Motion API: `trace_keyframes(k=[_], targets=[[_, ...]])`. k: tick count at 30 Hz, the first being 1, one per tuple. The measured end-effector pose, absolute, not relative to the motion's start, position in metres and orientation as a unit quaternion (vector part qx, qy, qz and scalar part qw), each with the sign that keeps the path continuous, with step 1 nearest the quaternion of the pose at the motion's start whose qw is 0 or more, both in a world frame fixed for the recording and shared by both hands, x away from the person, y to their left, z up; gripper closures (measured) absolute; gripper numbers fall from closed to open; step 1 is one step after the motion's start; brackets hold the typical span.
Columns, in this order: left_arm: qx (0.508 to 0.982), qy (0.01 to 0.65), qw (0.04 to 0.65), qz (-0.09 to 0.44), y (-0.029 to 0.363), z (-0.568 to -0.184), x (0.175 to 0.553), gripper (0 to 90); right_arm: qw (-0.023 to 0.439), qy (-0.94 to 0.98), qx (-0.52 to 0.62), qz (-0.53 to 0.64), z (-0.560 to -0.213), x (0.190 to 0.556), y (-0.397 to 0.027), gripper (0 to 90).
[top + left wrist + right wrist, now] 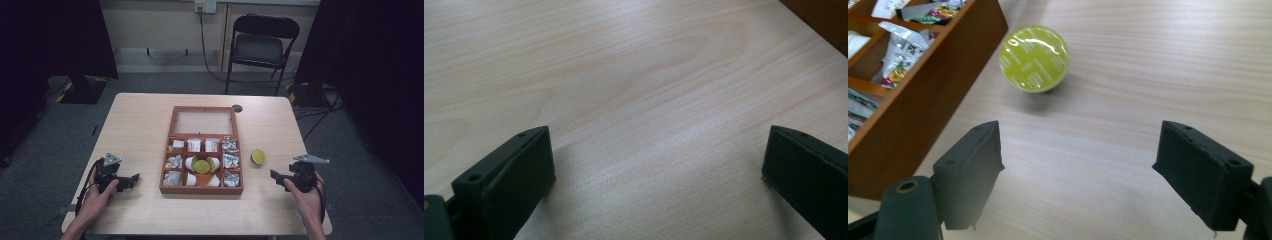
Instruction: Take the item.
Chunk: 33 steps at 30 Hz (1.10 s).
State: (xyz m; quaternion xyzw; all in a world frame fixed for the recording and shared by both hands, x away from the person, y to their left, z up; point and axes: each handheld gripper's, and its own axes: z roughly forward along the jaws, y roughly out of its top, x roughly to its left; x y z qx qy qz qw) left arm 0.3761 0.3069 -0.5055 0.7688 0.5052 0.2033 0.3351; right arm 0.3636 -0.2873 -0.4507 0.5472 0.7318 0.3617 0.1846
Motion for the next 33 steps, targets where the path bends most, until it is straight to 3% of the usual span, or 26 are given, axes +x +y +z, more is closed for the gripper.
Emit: trace_keyframes(k=[21,25,33], targets=[[0.769,0.506,0.335,0.203,0.307,-0.505,0.376,0.0,0.204,0.730,0.579,0.301,-0.489,0.337,-0.323,16.3],[0.771,0.505,0.332,0.201,0.307,-0.505,0.377,0.0,0.240,0.728,0.569,0.299,-0.497,0.337,-0.317,7.1],[0.771,0.505,0.332,0.201,0.306,-0.505,0.377,0.0,0.248,0.721,0.571,0.303,-0.499,0.337,-0.317,6.2]])
